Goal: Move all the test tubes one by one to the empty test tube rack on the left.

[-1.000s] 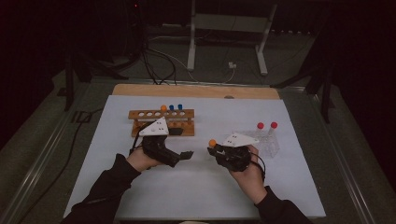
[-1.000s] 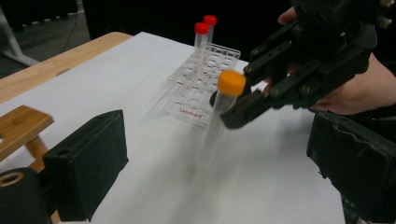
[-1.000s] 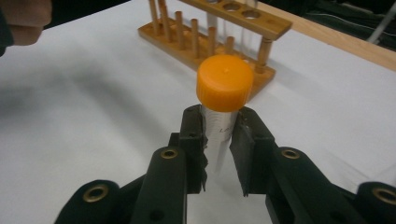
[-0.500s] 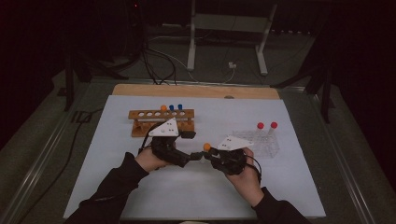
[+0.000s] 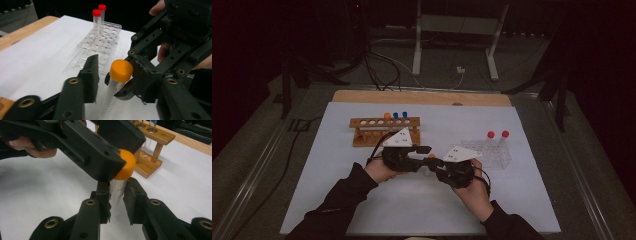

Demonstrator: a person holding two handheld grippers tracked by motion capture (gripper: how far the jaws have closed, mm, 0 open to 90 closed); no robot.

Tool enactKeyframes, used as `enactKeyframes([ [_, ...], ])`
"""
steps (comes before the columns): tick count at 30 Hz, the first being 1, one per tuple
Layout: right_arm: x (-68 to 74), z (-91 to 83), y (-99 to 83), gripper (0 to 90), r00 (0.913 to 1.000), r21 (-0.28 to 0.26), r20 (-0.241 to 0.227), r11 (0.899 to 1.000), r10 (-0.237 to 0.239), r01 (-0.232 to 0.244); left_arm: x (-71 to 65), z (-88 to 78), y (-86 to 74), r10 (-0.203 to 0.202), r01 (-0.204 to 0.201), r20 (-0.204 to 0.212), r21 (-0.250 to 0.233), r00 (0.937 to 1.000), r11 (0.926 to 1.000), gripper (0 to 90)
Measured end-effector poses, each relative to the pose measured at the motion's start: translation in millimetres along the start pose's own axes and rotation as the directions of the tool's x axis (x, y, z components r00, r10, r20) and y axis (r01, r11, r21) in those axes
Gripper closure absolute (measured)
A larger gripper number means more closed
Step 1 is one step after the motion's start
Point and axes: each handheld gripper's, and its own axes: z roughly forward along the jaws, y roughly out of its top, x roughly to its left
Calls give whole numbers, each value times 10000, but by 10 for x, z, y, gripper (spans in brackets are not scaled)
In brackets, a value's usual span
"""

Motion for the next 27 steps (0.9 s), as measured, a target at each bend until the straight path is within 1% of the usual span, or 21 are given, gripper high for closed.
enactKeyframes([
  [1, 0, -1, 0, 745, 10000, -8, 15, 10000, -18, 18, -1, 7, -1, 60, -60, 17, 7, 10000, 10000, 610],
  [3, -6, -3, 0, 746, 10000, 5, 25, 10000, -17, 17, -1, 18, 1, 50, -50, 147, 20, 9999, 10000, 660],
  [5, -13, -1, -4, 745, 10000, -6, 42, 10000, -4, 4, -9, 31, 2, 50, -51, 155, 59, 9999, 10000, 697],
  [6, -13, -1, -4, 745, 10000, 7, 58, 10000, 19, -19, -7, 36, 3, 34, -35, 199, 65, 9998, 10000, 697],
  [9, -18, -2, -6, 744, 10000, -9, 28, 10000, 87, -87, -3, 31, 5, 83, -84, 133, 41, 9999, 10000, 709],
  [11, -22, -4, -7, 736, 10000, -52, -10, 10000, 73, -73, 8, 21, 8, 34, -34, 164, 41, 9999, 10000, 712],
  [12, -24, -4, -5, 725, 10000, -49, -47, 9999, 88, -88, 9, 14, 10, 81, -81, 63, 67, 9999, 9999, 712],
  [13, -27, -3, -5, 671, 9999, -61, -58, 9999, 110, -110, 18, 0, 11, 80, -81, 30, 49, 10000, 10000, 713],
  [14, -31, -2, -7, 648, 9999, -99, -34, 9999, 109, -109, 32, -19, 15, 64, -64, -11, 11, 10000, 10000, 713],
  [17, -40, -1, -17, 552, 9998, -235, -61, 9995, 199, -200, 76, -106, 32, -12, 10, -314, -83, 9995, 10000, 714],
  [18, -47, -5, -17, 540, 9997, -279, -125, 9994, 206, -210, 95, -142, 39, -10, 5, -448, -109, 9990, 9999, 714],
  [20, -70, -13, -10, 481, 9989, -384, -384, 9988, 286, -301, 136, -224, 51, -21, 13, -723, -116, 9974, 9999, 714],
  [21, -85, -16, -5, 475, 9978, -417, -555, 9984, 350, -374, 161, -271, 55, -39, 26, -848, -159, 9964, 9999, 714],
  [22, -94, -20, -1, 423, 9973, -419, -590, 9980, 448, -473, 186, -318, 58, -79, 58, -996, -204, 9950, 9998, 714],
  [23, -96, -24, 0, 378, 9976, -470, -460, 9974, 516, -537, 213, -367, 62, -105, 78, -1129, -245, 9936, 9997, 714],
  [24, -97, -26, 0, 371, 9980, -493, -354, 9973, 530, -547, 242, -418, 65, -142, 105, -1263, -301, 9919, 9995, 714],
  [27, -97, -32, 2, 295, 9981, -618, -273, 9965, 550, -566, 326, -567, 83, -281, 201, -1691, -492, 9852, 9986, 714],
])
